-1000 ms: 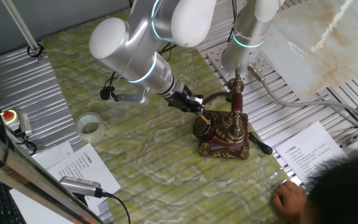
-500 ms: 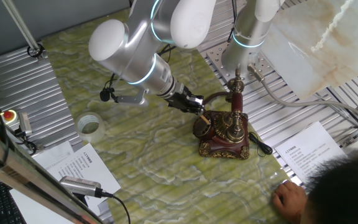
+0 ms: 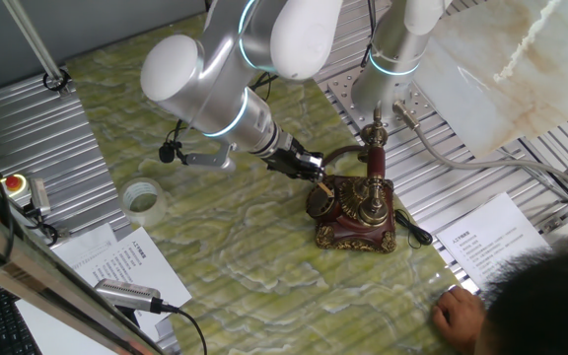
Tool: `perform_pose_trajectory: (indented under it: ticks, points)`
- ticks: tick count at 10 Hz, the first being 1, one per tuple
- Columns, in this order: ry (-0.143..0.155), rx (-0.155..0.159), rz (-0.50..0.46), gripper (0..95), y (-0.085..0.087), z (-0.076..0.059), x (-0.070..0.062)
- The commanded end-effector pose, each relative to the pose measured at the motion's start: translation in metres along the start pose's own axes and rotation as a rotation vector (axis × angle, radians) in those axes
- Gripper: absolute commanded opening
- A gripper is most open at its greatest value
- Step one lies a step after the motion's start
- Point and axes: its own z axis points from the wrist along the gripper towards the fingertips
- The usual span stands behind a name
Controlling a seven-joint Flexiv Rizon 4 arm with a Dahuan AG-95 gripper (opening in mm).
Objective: Dial a number on an old rotary phone
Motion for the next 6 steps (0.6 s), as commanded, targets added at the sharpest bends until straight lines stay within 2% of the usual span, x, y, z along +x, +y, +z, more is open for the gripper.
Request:
perform_pose_trajectory:
  ticks: [1,6]
  points:
    - [0.004,0.003,0.0,0.0,0.0011,0.0008,-0.0005]
    - [0.001,0.005,-0.008,0.0,-0.0009,0.0041,-0.0002]
